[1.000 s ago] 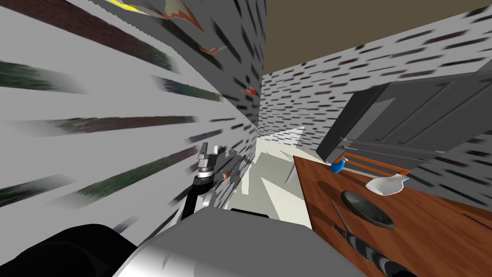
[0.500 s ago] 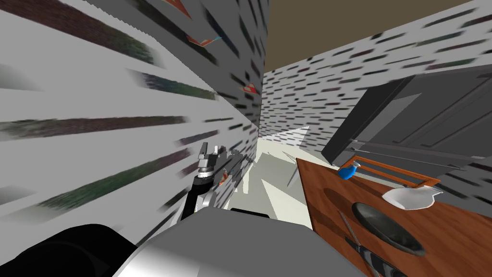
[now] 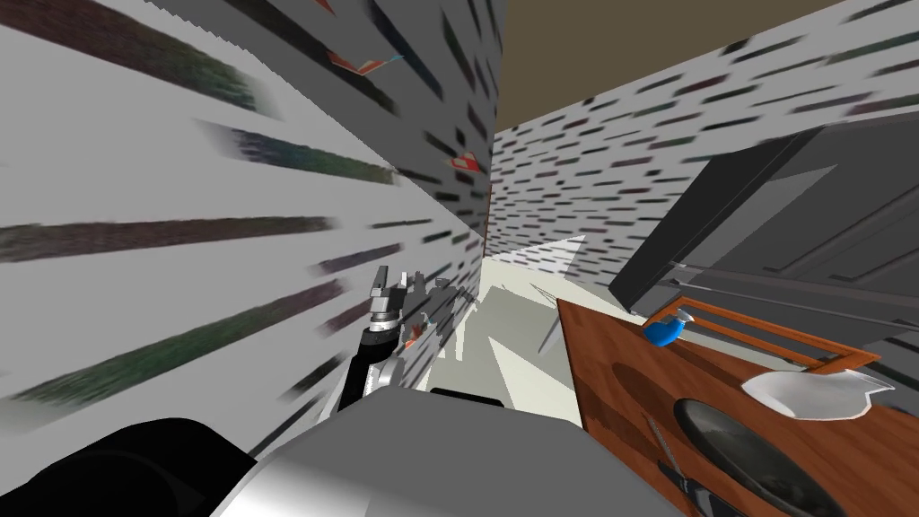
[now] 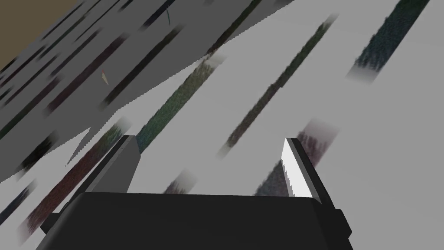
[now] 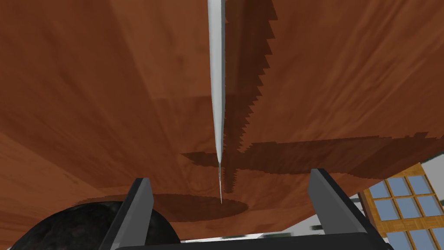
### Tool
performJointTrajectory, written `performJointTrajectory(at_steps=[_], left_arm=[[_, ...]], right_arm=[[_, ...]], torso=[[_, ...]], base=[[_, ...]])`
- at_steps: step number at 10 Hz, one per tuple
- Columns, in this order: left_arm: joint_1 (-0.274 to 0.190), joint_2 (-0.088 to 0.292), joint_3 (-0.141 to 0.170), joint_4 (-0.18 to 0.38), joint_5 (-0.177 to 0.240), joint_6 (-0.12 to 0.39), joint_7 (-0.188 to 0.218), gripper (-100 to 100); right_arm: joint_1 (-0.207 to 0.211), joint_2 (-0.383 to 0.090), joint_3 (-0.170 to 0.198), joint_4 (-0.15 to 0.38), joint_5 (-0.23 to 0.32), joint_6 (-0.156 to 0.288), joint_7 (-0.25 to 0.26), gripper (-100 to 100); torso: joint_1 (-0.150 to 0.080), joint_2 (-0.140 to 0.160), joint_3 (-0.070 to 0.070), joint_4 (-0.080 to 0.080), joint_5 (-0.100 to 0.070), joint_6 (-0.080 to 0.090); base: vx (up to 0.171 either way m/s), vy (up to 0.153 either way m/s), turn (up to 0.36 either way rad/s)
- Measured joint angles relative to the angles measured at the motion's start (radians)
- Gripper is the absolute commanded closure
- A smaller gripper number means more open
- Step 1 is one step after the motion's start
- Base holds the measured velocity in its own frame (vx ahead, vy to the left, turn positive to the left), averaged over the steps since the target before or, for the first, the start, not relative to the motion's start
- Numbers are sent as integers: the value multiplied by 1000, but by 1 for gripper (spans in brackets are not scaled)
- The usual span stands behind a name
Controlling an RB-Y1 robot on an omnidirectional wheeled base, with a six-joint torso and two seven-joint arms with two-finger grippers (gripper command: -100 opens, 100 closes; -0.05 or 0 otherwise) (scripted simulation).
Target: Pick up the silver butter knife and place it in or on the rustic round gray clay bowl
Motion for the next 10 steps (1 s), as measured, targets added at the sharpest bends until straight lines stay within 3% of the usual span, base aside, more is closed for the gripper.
performJointTrajectory(at_steps=[10], left_arm=[[0, 0, 0, 0, 0, 0, 0, 0]], right_arm=[[-73, 28, 31, -30, 191, 119, -238, -100]], torso=[[0, 5, 3, 1, 0, 0]], base=[[-71, -27, 77]])
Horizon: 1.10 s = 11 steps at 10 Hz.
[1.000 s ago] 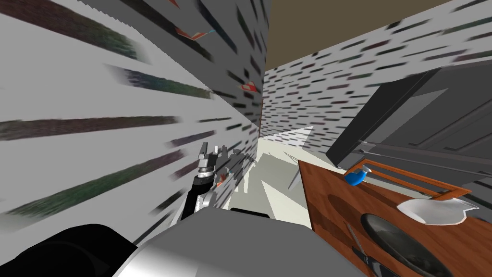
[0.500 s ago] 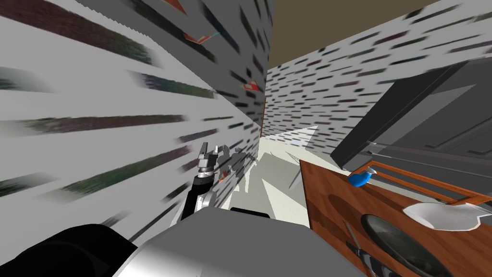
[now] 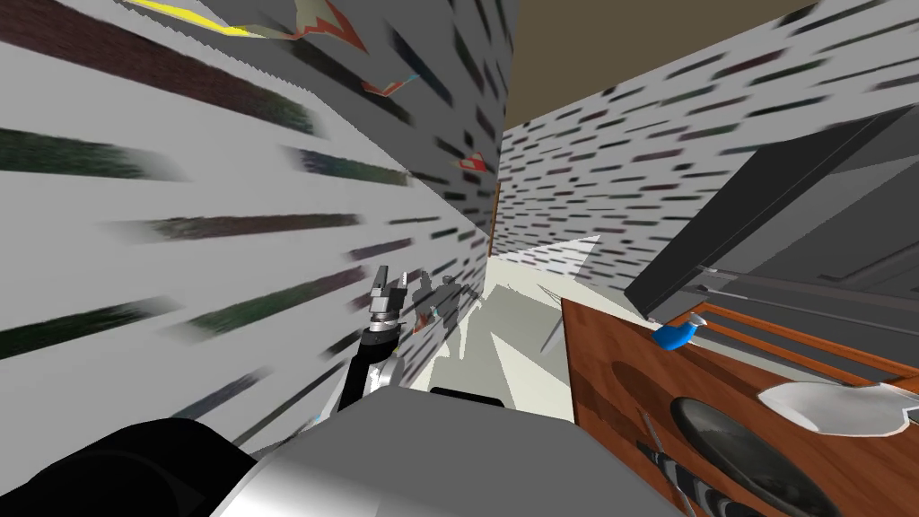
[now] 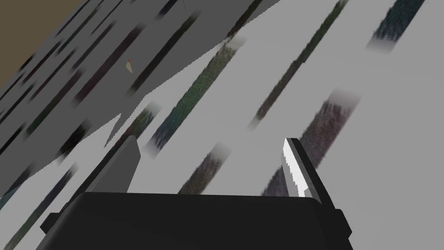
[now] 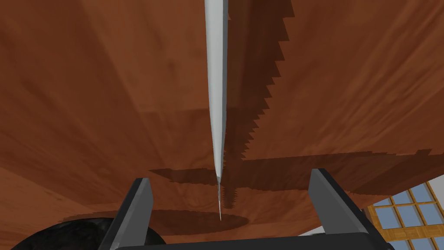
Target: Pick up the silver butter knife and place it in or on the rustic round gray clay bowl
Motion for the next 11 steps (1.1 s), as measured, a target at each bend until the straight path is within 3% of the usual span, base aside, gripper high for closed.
performJointTrajectory(at_steps=[5, 6, 10, 11], left_arm=[[0, 0, 0, 0, 0, 0, 0, 0], [0, 0, 0, 0, 0, 0, 0, 0], [0, 0, 0, 0, 0, 0, 0, 0], [0, 0, 0, 0, 0, 0, 0, 0]], right_arm=[[-38, 18, 15, -15, 99, 65, -122, -100], [-38, 18, 15, -14, 100, 66, -126, 100], [-37, 15, 15, -12, 101, 70, -124, 100], [-37, 16, 15, -12, 101, 69, -124, 0]], torso=[[0, 0, 0, 0, 0, 1], [0, -2, -1, 0, 0, 1], [-1, -3, -1, 0, -2, 0], [-1, -3, -1, 0, -2, 0]], base=[[-58, -19, 50], [0, 0, 0], [-1, -1, -3], [0, 0, 0]])
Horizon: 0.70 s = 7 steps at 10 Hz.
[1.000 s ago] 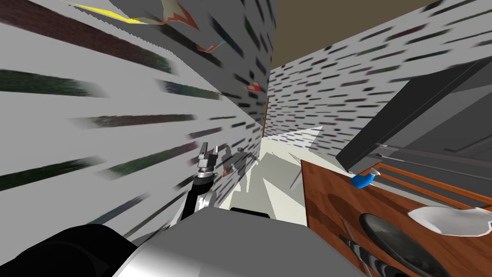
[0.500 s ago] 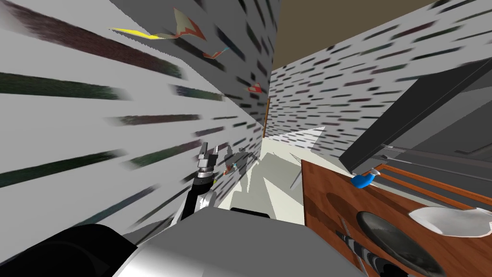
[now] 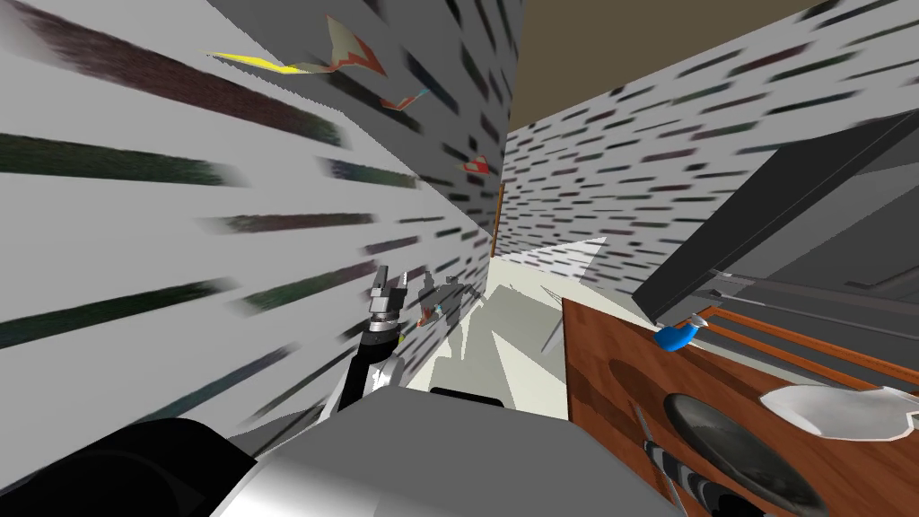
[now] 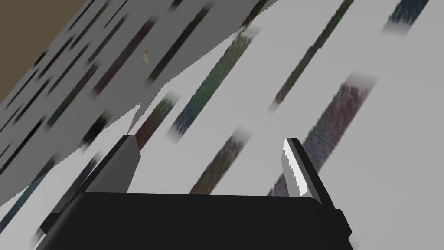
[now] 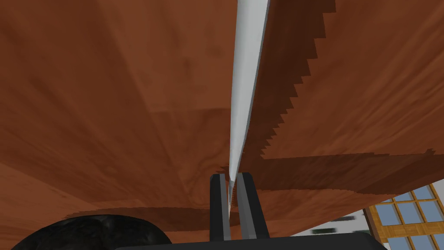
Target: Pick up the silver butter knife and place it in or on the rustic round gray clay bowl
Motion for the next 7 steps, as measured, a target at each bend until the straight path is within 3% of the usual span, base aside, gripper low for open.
performJointTrajectory(at_steps=[1, 7], left_arm=[[0, 0, 0, 0, 0, 0, 0, 0], [0, 0, 0, 0, 0, 0, 0, 0]], right_arm=[[0, 0, 0, 0, 0, 0, 0, 100], [50, -17, -24, 15, -127, -84, 149, 100]], torso=[[0, 0, 0, 0, 0, 0], [3, -6, -4, -2, 1, 1]], base=[[46, 17, -94], [83, 29, -77]])
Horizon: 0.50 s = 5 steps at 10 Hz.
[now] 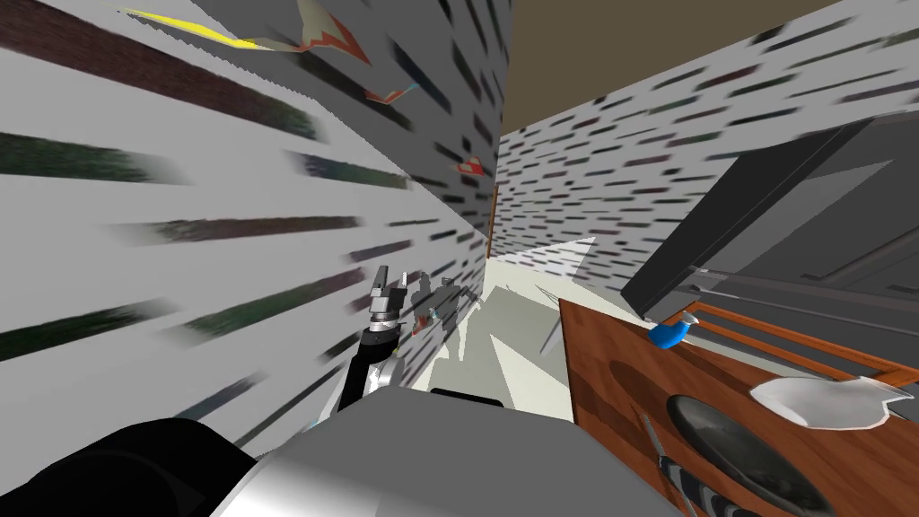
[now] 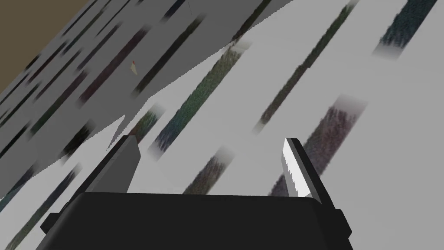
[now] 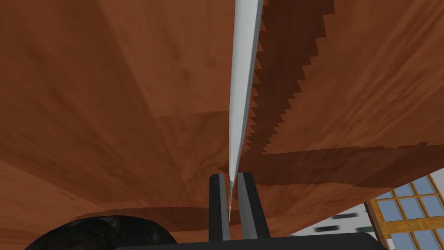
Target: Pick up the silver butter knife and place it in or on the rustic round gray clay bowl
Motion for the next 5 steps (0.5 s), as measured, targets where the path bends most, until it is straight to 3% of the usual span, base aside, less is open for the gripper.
performJointTrajectory(at_steps=[5], left_arm=[[0, 0, 0, 0, 0, 0, 0, 0]], right_arm=[[32, -15, -11, 16, -91, -58, 117, 100]], torso=[[0, 2, 1, 0, 1, 0]], base=[[67, 28, -79]])
